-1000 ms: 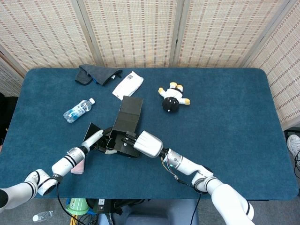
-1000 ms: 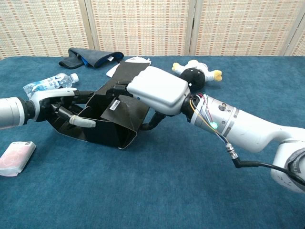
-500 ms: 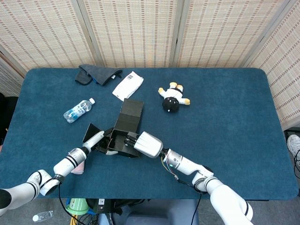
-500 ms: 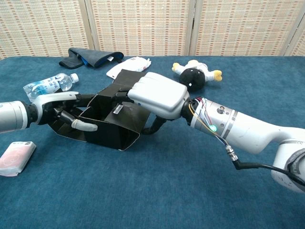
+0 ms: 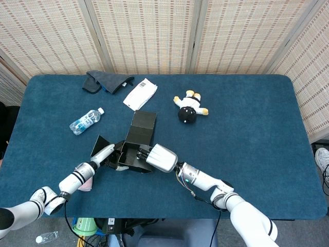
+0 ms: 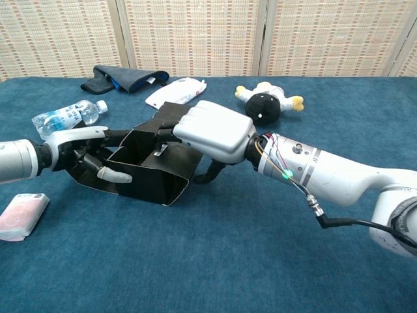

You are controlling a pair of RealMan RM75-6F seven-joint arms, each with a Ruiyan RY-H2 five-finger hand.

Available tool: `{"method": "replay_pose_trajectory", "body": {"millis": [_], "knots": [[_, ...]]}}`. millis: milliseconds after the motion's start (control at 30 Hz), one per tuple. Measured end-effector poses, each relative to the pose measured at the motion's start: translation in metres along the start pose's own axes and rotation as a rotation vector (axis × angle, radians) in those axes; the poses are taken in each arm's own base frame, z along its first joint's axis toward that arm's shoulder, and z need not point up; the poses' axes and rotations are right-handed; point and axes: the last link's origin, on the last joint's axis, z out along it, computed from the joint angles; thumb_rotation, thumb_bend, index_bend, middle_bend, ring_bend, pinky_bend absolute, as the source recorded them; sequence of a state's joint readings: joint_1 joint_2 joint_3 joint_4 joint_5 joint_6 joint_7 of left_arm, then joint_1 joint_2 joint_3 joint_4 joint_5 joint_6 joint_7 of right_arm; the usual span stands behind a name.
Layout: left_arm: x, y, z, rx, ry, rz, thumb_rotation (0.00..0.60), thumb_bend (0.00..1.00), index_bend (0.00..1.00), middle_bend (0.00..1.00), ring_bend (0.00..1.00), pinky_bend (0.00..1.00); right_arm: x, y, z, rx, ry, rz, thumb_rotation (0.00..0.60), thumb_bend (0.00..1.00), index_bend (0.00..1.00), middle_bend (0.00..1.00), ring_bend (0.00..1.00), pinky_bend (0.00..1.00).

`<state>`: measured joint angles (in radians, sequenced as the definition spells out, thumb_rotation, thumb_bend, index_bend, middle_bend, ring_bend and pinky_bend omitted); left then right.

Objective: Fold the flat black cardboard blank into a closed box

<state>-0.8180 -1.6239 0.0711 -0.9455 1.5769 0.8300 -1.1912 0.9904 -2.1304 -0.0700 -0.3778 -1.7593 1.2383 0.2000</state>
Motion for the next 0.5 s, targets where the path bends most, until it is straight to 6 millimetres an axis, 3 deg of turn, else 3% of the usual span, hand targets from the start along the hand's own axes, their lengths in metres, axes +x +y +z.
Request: {"method": "replay_pose_trajectory", "body": {"millis": [500], "knots": [[-0.002, 0.001, 0.002, -0.012, 0.001, 0.008, 0.6, 0.15, 0.12, 0.13, 0.57, 0.74, 0.003, -0.002, 0.011, 0.03, -0.02, -0.018, 0.6, 0.22, 0.38, 0.41, 0.78, 1.0]]}}
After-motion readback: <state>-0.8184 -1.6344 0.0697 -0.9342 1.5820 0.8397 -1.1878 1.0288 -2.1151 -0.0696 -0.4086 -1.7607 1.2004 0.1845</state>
